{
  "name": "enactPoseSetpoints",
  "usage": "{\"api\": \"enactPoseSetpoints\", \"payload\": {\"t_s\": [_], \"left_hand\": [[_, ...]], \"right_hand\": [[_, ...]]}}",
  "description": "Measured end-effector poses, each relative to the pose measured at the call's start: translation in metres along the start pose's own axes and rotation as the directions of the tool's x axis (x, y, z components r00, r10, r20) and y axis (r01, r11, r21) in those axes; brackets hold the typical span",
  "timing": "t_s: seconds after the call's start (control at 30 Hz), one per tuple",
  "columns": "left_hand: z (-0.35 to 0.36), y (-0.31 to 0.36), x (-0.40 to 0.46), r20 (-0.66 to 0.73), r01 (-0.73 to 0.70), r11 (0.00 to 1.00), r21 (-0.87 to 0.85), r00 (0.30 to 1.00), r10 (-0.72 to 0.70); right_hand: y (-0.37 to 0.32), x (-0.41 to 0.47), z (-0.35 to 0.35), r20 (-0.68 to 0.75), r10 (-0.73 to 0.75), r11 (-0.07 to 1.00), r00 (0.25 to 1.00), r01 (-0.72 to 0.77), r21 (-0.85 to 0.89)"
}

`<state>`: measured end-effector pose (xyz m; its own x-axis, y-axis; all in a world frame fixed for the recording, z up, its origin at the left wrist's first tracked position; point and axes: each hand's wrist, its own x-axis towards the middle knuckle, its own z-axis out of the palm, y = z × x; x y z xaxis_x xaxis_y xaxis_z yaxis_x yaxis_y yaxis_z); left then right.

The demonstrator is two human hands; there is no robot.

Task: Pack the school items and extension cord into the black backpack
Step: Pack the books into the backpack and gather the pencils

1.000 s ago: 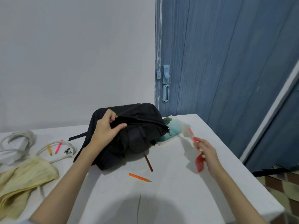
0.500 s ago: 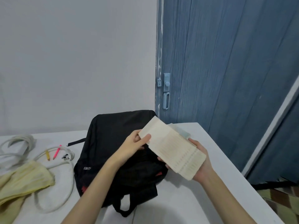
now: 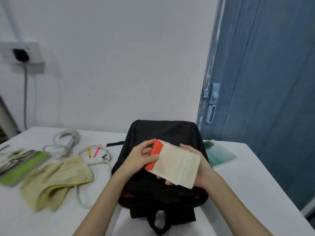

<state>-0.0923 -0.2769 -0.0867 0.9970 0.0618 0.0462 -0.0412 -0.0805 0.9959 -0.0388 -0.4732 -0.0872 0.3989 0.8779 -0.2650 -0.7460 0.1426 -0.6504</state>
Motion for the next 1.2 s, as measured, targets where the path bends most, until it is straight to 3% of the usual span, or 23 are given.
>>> {"api": "enactPoseSetpoints", "payload": {"t_s": [0.1,0.27,0.3,0.37,0.43,0.5,0.6,0.77,0.87,0.97,1.2], "left_hand": [[-0.023,-0.003,-0.010,-0.164,-0.059,0.992,-0.111,0.986,0.041],[-0.062,-0.009,-0.024,-0.460,-0.148,0.971,-0.189,0.887,0.045],[-0.069,-0.011,-0.028,-0.513,-0.164,0.964,-0.207,0.858,0.036],[-0.080,-0.014,-0.032,-0.604,-0.191,0.952,-0.241,0.797,0.006],[-0.092,-0.018,-0.037,-0.675,-0.204,0.950,-0.236,0.738,-0.009],[-0.103,-0.020,-0.043,-0.712,-0.223,0.952,-0.211,0.702,0.007],[-0.115,-0.020,-0.051,-0.751,-0.252,0.951,-0.176,0.660,0.036],[-0.140,-0.022,-0.070,-0.819,-0.287,0.945,-0.160,0.573,0.036],[-0.152,-0.022,-0.083,-0.830,-0.317,0.936,-0.150,0.556,0.055],[-0.166,-0.024,-0.095,-0.819,-0.356,0.903,-0.242,0.574,0.008],[-0.214,-0.030,-0.131,-0.844,-0.401,0.887,-0.228,0.536,0.025]], "right_hand": [[0.005,0.025,0.015,-0.082,-0.003,0.997,0.997,0.009,0.075],[0.024,0.062,0.042,-0.236,-0.208,0.952,0.949,0.251,0.174],[0.031,0.070,0.049,-0.279,-0.279,0.943,0.919,0.318,0.102],[0.045,0.084,0.063,-0.363,-0.480,0.877,0.799,0.433,-0.207],[0.062,0.098,0.077,-0.275,-0.651,0.717,0.707,0.454,-0.530],[0.077,0.114,0.090,-0.095,-0.677,0.551,0.730,0.416,-0.724],[0.094,0.137,0.108,0.072,-0.639,0.383,0.765,0.399,-0.833],[0.115,0.167,0.130,0.184,-0.683,0.175,0.707,0.403,-0.898],[0.126,0.178,0.143,0.222,-0.664,0.177,0.714,0.439,-0.881],[0.132,0.193,0.155,0.221,-0.715,0.195,0.663,0.493,-0.848],[0.147,0.226,0.191,0.076,-0.712,0.527,0.698,0.603,-0.599]]}}
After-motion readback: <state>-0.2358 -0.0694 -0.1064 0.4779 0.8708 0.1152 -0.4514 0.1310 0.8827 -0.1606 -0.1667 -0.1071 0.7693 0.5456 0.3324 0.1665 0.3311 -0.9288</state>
